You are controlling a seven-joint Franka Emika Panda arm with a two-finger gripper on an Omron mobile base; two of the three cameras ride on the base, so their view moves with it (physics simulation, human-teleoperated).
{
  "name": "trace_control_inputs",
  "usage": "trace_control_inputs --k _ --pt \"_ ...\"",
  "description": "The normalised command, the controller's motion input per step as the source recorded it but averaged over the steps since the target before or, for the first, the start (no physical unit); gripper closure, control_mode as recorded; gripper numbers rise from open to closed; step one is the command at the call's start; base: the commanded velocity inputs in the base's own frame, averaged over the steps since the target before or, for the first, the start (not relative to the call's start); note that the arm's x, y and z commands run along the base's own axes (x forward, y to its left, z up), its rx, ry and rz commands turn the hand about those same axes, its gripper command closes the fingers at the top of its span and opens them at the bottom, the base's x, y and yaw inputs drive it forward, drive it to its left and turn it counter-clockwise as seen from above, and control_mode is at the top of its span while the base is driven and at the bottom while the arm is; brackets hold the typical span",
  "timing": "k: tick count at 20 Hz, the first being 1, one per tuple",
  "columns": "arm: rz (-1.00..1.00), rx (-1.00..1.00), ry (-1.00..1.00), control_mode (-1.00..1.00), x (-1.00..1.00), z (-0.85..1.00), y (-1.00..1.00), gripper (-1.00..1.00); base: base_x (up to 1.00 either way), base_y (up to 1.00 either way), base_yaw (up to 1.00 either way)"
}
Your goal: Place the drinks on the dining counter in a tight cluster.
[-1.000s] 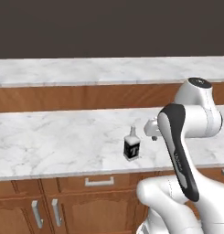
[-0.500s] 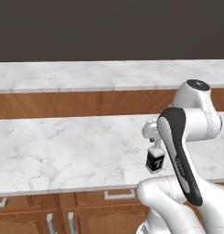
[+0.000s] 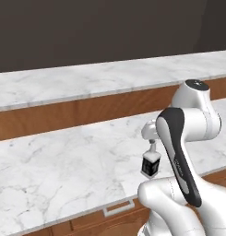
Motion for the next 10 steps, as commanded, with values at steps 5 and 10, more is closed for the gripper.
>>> trace_control_inputs --k 5,10 --pt "0.00 0.00 0.00 1.00 0.00 0.00 0.00 -1.00 -0.02 -0.38 -0.24" --pt "0.00 0.00 0.00 1.00 0.00 0.00 0.00 -1.00 0.02 -0.14 0.00"
